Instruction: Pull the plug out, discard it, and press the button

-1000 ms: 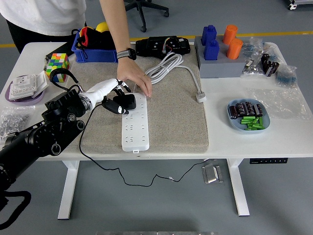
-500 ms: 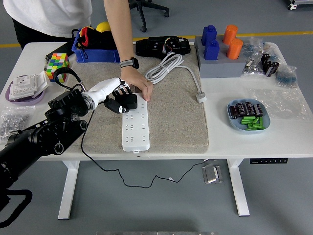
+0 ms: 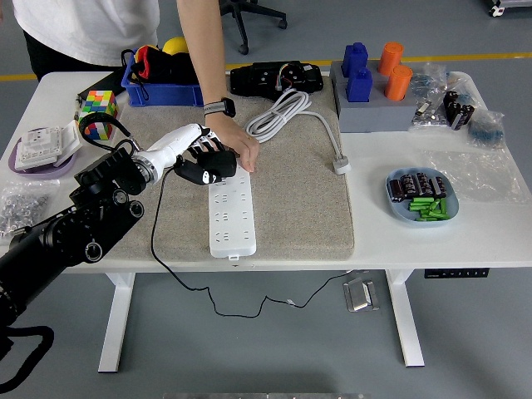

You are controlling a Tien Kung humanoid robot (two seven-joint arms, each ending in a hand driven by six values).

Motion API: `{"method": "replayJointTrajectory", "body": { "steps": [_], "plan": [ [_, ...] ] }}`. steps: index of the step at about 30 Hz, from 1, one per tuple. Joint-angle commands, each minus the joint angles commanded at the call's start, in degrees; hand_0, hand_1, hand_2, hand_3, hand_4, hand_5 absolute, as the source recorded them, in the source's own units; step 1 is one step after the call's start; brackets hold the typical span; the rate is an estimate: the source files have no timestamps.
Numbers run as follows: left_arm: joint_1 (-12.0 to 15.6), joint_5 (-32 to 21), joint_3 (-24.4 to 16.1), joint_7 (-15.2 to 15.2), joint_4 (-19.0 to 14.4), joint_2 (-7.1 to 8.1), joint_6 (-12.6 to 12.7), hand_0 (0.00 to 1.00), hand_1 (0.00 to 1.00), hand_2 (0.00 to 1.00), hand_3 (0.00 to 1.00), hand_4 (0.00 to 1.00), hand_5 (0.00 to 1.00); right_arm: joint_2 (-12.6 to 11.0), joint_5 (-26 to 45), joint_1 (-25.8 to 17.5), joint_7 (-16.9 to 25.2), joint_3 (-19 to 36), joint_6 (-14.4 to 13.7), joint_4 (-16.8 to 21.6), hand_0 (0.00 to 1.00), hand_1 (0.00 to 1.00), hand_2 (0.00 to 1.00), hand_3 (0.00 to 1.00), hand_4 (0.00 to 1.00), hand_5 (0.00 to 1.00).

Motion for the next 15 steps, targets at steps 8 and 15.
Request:
{"method": "replayJointTrajectory", "body": {
  "steps": [8, 15],
  "plan": [
    [2.12, 1.65, -6.66, -0.3, -1.05, 1.87, 0.32, 0.53, 0.366, 0.409, 0.531, 0.677, 0.002, 0.19, -0.12, -0.09, 0.0, 0.45, -0.02, 0.05, 0.767, 0.729, 0.724, 0.713, 0.883, 0.658],
    [3.88, 3.56, -9.12, -0.06, 2.33, 4.43, 0.52, 0.557, 0.376, 0.405, 0.526, 0.677, 0.002, 0.33, -0.26, -0.27, -0.04, 0.77, 0.01, -0.03, 0.767, 0.729, 0.724, 0.713, 0.883, 0.658]
  ]
}}
